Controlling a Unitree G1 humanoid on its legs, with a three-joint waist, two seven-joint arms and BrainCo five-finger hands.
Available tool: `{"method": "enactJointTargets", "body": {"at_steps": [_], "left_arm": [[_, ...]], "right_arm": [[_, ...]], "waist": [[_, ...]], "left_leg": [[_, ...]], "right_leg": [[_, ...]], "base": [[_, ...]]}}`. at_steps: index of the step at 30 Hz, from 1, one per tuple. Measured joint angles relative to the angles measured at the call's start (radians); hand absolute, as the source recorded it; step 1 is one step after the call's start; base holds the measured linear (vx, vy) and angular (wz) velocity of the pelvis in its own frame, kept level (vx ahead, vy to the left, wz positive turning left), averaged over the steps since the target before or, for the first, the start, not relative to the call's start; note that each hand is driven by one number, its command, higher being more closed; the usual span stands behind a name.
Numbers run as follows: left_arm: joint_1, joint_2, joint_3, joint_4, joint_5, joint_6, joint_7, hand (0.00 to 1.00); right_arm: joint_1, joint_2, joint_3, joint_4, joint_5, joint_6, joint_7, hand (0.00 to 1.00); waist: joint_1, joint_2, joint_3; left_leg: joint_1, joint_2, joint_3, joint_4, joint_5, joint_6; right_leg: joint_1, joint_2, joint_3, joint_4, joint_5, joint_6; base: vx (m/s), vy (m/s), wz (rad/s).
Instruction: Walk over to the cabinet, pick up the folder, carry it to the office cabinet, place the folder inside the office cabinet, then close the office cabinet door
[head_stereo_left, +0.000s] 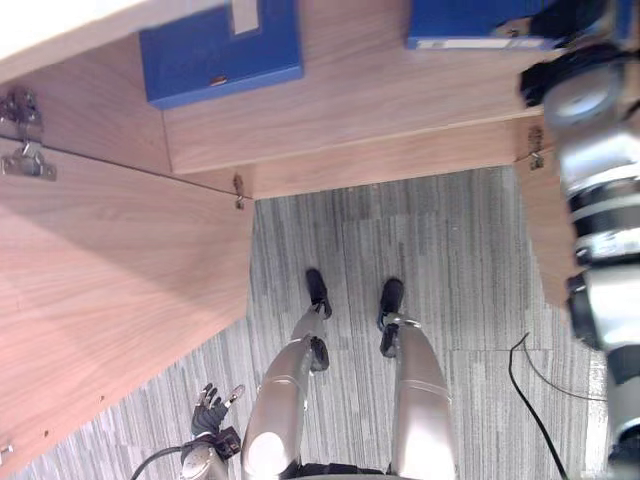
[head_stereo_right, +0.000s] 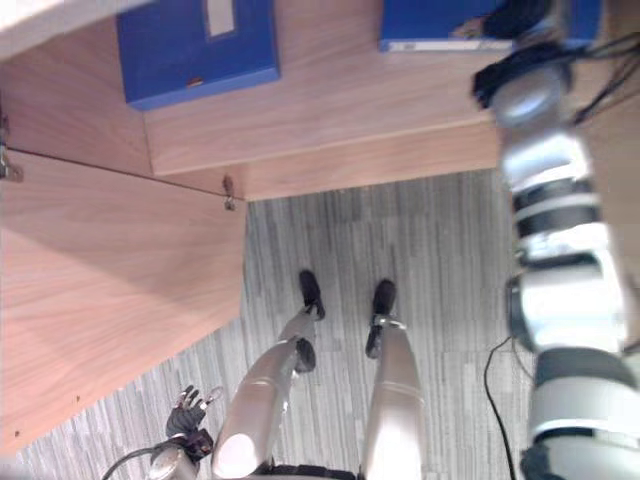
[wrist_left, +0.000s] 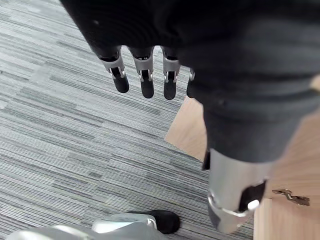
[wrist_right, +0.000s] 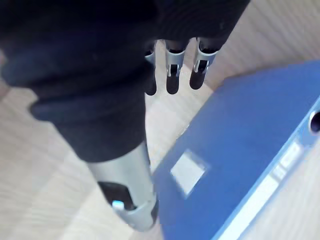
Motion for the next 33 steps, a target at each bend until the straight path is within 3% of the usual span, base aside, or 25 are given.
{"method": "enactJointTargets", "body": {"at_steps": [3, 4, 6, 7, 10, 13, 16, 19, 22, 24, 25, 26, 27, 28, 29, 31, 32, 33], "left_arm": [[0.0, -0.013, 0.037, 0.008, 0.001, 0.007, 0.003, 0.0], [0.002, -0.019, 0.056, 0.02, 0.005, 0.013, 0.003, 0.0], [0.021, -0.031, 0.096, 0.032, 0.012, 0.02, 0.003, 0.0], [0.033, -0.033, 0.117, 0.036, 0.025, 0.027, 0.003, 0.0], [0.033, -0.038, 0.155, 0.069, 0.046, 0.038, 0.004, 0.0], [0.028, -0.033, 0.217, 0.112, 0.09, 0.06, 0.004, 0.0], [0.021, -0.032, 0.267, 0.19, 0.146, 0.079, 0.006, 0.0], [0.019, -0.029, 0.288, 0.238, 0.191, 0.087, 0.011, 0.0], [-0.003, -0.021, 0.299, 0.281, 0.229, 0.091, 0.014, 0.0], [-0.03, -0.024, 0.3, 0.303, 0.256, 0.096, 0.018, 0.0], [-0.033, -0.022, 0.297, 0.304, 0.262, 0.099, 0.02, 0.0], [-0.042, -0.022, 0.279, 0.304, 0.265, 0.099, 0.021, 0.0], [-0.044, -0.023, 0.258, 0.305, 0.271, 0.099, 0.022, 0.0], [-0.046, -0.026, 0.255, 0.305, 0.277, 0.099, 0.022, 0.0], [-0.049, -0.033, 0.252, 0.306, 0.285, 0.1, 0.022, 0.0], [-0.046, -0.032, 0.251, 0.308, 0.284, 0.098, 0.023, 0.0], [-0.043, -0.017, 0.249, 0.308, 0.283, 0.098, 0.023, 0.0], [-0.044, -0.009, 0.246, 0.318, 0.283, 0.099, 0.023, 0.0]], "right_arm": [[0.135, 0.12, -0.04, -0.102, 0.027, -0.003, -0.003, 0.0], [0.217, 0.187, -0.046, -0.129, 0.034, -0.014, -0.005, 0.0], [0.353, 0.327, -0.075, -0.147, 0.035, -0.025, -0.006, 0.0], [0.441, 0.4, -0.08, -0.158, 0.04, -0.038, -0.008, 0.0], [0.671, 0.533, -0.132, -0.163, 0.085, -0.065, -0.004, 0.0], [0.866, 0.614, -0.157, -0.055, 0.16, -0.077, 0.03, 0.0], [1.008, 0.634, -0.152, 0.128, 0.243, -0.081, 0.106, 0.0], [1.07, 0.632, -0.158, 0.279, 0.279, -0.091, 0.163, 0.0], [1.119, 0.624, -0.247, 0.39, 0.331, -0.102, 0.191, 0.0], [1.132, 0.62, -0.316, 0.447, 0.377, -0.105, 0.192, 0.0], [1.133, 0.628, -0.345, 0.457, 0.396, -0.105, 0.192, 0.0], [1.136, 0.627, -0.384, 0.457, 0.42, -0.106, 0.191, 0.0], [1.143, 0.627, -0.422, 0.457, 0.431, -0.107, 0.191, 0.0], [1.144, 0.627, -0.434, 0.457, 0.432, -0.108, 0.19, 0.0], [1.147, 0.628, -0.468, 0.458, 0.441, -0.108, 0.19, 0.0], [1.156, 0.628, -0.52, 0.459, 0.472, -0.108, 0.185, 0.0], [1.161, 0.629, -0.562, 0.465, 0.479, -0.108, 0.179, 0.0], [1.162, 0.625, -0.59, 0.467, 0.485, -0.11, 0.178, 0.0]], "waist": [[0.003, -0.006, 0.002], [0.01, -0.01, 0.002], [0.03, -0.036, 0.0], [0.038, -0.059, -0.002], [0.039, -0.083, -0.019], [0.036, -0.129, -0.09], [0.036, -0.131, -0.196], [0.033, -0.125, -0.27], [0.008, -0.114, -0.302], [0.01, -0.099, -0.31], [0.008, -0.093, -0.311], [0.008, -0.091, -0.311], [0.007, -0.08, -0.319], [0.006, -0.075, -0.324], [0.004, -0.069, -0.333], [0.004, -0.08, -0.346], [0.008, -0.11, -0.362], [0.008, -0.118, -0.368]], "left_leg": [[0.018, 0.066, 0.017, 0.142, -0.093, -0.014], [0.04, 0.106, 0.028, 0.224, -0.149, -0.024], [0.091, 0.16, 0.027, 0.34, -0.231, -0.04], [0.116, 0.167, -0.041, 0.393, -0.265, -0.054], [0.203, 0.149, -0.185, 0.397, -0.338, -0.103], [0.289, 0.142, -0.147, 0.333, -0.348, -0.123], [0.403, 0.124, -0.107, 0.236, -0.347, -0.123], [0.501, 0.089, -0.074, 0.125, -0.331, -0.1], [0.577, 0.044, -0.039, 0.048, -0.312, -0.077], [0.615, 0.055, 0.033, 0.026, -0.307, -0.066], [0.627, 0.057, 0.07, 0.016, -0.301, -0.059], [0.665, 0.046, 0.11, 0.007, -0.298, -0.055], [0.693, 0.046, 0.146, 0.005, -0.298, -0.055], [0.703, 0.049, 0.161, 0.002, -0.298, -0.055], [0.725, 0.056, 0.188, -0.007, -0.296, -0.059], [0.752, 0.068, 0.229, -0.013, -0.287, -0.078], [0.769, 0.049, 0.247, -0.031, -0.276, -0.105], [0.769, 0.046, 0.247, -0.046, -0.273, -0.11]], "right_leg": [[0.075, 0.048, 0.021, -0.03, 0.009, -0.003], [0.121, 0.081, 0.043, -0.036, 0.008, -0.003], [0.186, 0.133, 0.095, -0.029, -0.015, -0.007], [0.213, 0.158, 0.134, -0.009, -0.037, -0.023], [0.278, 0.192, 0.174, 0.005, -0.059, -0.02], [0.322, 0.196, 0.209, -0.027, -0.054, 0.002], [0.415, 0.203, 0.266, -0.114, -0.016, 0.024], [0.467, 0.202, 0.326, -0.196, 0.036, 0.059], [0.512, 0.175, 0.349, -0.263, 0.078, 0.075], [0.516, 0.165, 0.281, -0.307, 0.145, 0.096], [0.517, 0.127, 0.131, -0.286, 0.111, 0.06], [0.525, 0.037, -0.104, -0.203, 0.047, 0.045], [0.554, -0.054, -0.272, -0.127, 0.02, 0.037], [0.565, -0.09, -0.323, -0.092, 0.01, 0.031], [0.58, -0.157, -0.379, -0.026, 0.0, 0.033], [0.597, -0.241, -0.403, 0.024, 0.001, 0.036], [0.611, -0.257, -0.393, -0.03, 0.004, 0.085], [0.621, -0.227, -0.4, -0.08, -0.012, 0.097]], "base": [[0.04, -0.044, -0.58], [0.06, 0.008, -0.97], [0.06, 0.012, -1.2], [0.04, -0.014, -1.13], [0.05, 0.004, -0.7], [0.09, 0.046, -0.35], [0.18, 0.092, -0.49], [0.13, 0.132, -0.83], [-0.01, 0.158, -0.55], [-0.12, 0.106, -0.73], [-0.16, 0.078, -0.98], [-0.12, 0.069, -0.85], [-0.08, 0.086, -0.74], [-0.11, 0.079, -0.71], [-0.07, 0.034, -0.56], [-0.07, -0.048, -0.75], [-0.03, -0.162, -0.8], [0.0, -0.187, -0.94]]}}
